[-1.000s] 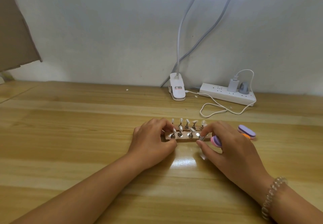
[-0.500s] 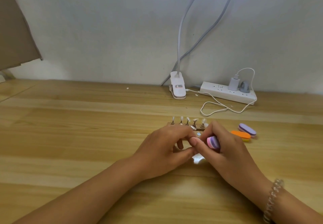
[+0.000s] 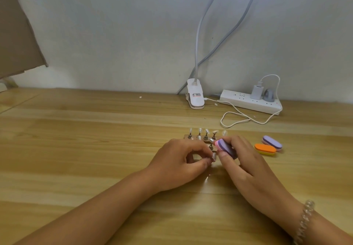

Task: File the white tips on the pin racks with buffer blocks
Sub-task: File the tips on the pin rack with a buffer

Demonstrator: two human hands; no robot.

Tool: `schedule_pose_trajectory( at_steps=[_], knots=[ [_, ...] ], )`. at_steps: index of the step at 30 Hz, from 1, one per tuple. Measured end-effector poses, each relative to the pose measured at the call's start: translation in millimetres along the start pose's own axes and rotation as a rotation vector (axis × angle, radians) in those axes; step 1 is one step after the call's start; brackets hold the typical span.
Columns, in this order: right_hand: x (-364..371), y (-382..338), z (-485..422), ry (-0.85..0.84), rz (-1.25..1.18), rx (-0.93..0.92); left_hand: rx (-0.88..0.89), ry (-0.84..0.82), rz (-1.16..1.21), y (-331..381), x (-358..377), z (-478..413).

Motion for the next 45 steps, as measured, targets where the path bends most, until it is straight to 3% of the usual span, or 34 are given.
schedule_pose_trajectory(
  at_steps=[10, 20, 26, 31, 36, 40, 42, 45],
  knots=[
    [5, -5, 2, -0.058, 0.078, -0.106, -0.037, -0.047, -0.055, 2, 2, 1],
    [8, -3, 3, -0.094, 0.091, -0.061, -0.081, -0.024, 0.018, -4, -2, 1],
    [-4, 10, -3, 0.051, -0.111, 0.092, -0.082, -0.136, -0.039, 3, 6, 1],
    [10, -10, 6, -0.123, 0.09, -0.052, -0.134, -0.153, -0.04, -2, 7, 1],
    [-7, 4, -3, 0.052, -0.093, 0.089, -0.119, -0.181, -0.037, 1, 11, 0],
    [9, -6, 5, -0.093, 0.089, -0.008, -0.134, -0.158, 0.015, -4, 9, 0],
    [2, -2, 2, -0.019, 0.007, 0.021, -0.13, -0.129, 0.081, -4, 8, 0],
    [-19, 20, -5, 0.201, -0.203, 0.205, -0.114, -0.096, 0.152, -2, 5, -1]
  ],
)
Point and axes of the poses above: each hand's wrist, its own z-axis away from the middle knuckle, its own x-axis out of the palm, y = z × x, the point moved 8 cm from there along -z, towards the middle knuckle, and after that the axes turned 2 degrees about x, right-handed, at the moved point
